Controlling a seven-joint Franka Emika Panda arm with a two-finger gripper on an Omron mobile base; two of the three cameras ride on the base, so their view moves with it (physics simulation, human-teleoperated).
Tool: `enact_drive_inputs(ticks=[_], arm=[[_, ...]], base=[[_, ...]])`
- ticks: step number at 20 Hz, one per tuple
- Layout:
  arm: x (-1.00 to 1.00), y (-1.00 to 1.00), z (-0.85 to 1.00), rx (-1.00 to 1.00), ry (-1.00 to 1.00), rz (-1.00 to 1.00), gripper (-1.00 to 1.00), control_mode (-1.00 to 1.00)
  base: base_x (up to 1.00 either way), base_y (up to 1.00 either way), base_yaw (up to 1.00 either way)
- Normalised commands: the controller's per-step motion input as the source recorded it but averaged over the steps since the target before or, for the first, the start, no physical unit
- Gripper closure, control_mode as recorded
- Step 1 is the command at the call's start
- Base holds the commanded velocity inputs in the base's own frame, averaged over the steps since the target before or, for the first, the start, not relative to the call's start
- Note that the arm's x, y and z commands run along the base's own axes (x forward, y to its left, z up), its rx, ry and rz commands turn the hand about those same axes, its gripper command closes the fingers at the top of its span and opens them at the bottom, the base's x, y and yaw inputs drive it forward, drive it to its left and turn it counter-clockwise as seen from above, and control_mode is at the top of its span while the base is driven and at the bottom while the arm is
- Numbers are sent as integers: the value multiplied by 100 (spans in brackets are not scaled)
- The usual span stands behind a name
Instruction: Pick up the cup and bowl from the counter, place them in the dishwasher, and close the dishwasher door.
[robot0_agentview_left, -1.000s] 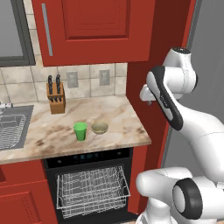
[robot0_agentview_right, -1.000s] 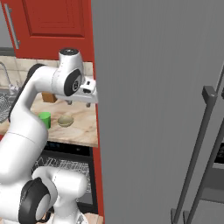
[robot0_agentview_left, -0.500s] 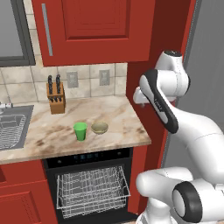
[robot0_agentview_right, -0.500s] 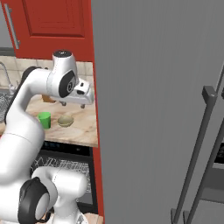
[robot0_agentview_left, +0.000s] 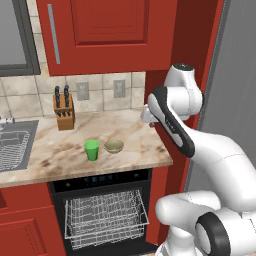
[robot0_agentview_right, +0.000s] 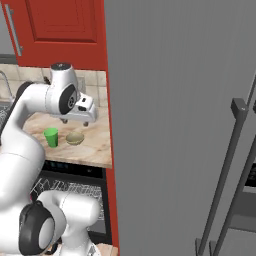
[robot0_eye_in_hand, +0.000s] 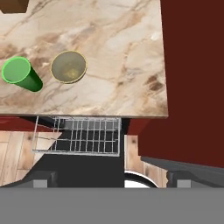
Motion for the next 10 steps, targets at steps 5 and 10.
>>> enact_drive_inputs(ticks=[5, 10], arm=[[9, 31, -17, 0, 0, -3, -100, -100], [10, 32, -18, 0, 0, -1, -100, -100]], base=[[0, 0, 0], [0, 0, 0]])
